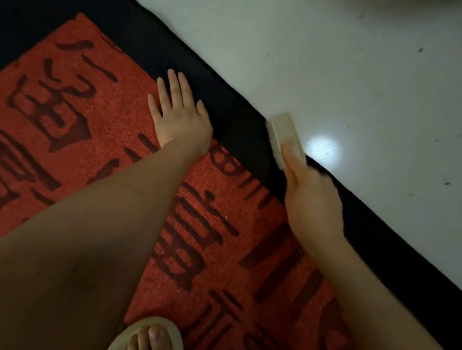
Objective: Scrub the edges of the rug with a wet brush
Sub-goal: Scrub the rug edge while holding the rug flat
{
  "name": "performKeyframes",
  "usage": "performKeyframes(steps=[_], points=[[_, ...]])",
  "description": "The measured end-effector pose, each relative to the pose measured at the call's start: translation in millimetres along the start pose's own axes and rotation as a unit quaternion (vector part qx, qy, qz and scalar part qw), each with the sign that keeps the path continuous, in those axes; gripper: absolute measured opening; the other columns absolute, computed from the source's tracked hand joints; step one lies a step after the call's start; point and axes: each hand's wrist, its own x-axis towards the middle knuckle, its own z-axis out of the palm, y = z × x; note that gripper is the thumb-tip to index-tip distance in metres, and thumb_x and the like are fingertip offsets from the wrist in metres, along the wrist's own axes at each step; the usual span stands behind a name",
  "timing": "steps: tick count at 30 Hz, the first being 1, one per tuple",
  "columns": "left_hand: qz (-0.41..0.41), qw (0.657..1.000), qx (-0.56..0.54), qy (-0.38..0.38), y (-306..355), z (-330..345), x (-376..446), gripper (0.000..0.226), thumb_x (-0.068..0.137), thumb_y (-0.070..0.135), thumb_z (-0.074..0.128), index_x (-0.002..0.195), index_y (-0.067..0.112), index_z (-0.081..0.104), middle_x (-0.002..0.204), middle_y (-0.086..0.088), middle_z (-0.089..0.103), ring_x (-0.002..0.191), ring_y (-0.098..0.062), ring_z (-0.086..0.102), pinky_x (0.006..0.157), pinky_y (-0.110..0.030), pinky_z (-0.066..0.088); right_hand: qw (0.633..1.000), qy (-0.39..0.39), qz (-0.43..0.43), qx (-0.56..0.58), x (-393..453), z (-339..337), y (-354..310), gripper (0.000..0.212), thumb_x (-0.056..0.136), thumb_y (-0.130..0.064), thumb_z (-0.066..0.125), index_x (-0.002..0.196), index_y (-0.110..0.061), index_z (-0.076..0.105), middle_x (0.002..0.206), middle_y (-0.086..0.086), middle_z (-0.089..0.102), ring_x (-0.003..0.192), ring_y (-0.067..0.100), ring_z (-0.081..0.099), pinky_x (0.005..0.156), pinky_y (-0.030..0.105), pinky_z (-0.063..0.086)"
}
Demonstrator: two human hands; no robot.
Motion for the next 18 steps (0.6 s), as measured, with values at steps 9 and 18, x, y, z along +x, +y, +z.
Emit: performKeyframes(steps=[9, 18], points=[[-0.018, 0.999, -0.014, 0.030, -41, -4, 43, 0.062, 0.105, 0.042, 0.016, 0.157, 0.014, -0.001, 0.165, -0.005, -0.006, 0.151, -0.023, -0.006, 0.122, -0.043, -0.003, 0.995, -0.026, -0.094, 0.031, 109, 22, -84, 0.058, 0.096, -0.008, 0.037, 0.148, -0.033, 0.032, 0.099, 0.020, 0.062, 0.089, 0.039, 0.058, 0.069, 0.038, 0.039], [-0.018, 0.998, -0.015, 0.056, -46, -5, 60, 0.062, 0.103, 0.041, 0.019, 0.158, 0.016, 0.005, 0.165, -0.002, -0.001, 0.151, -0.025, -0.003, 0.121, -0.050, -0.002, 0.990, -0.034, -0.137, -0.015, 144, 25, -124, 0.056, 0.097, -0.013, 0.036, 0.148, -0.035, 0.029, 0.089, 0.016, 0.058, 0.084, 0.038, 0.057, 0.067, 0.040, 0.040]])
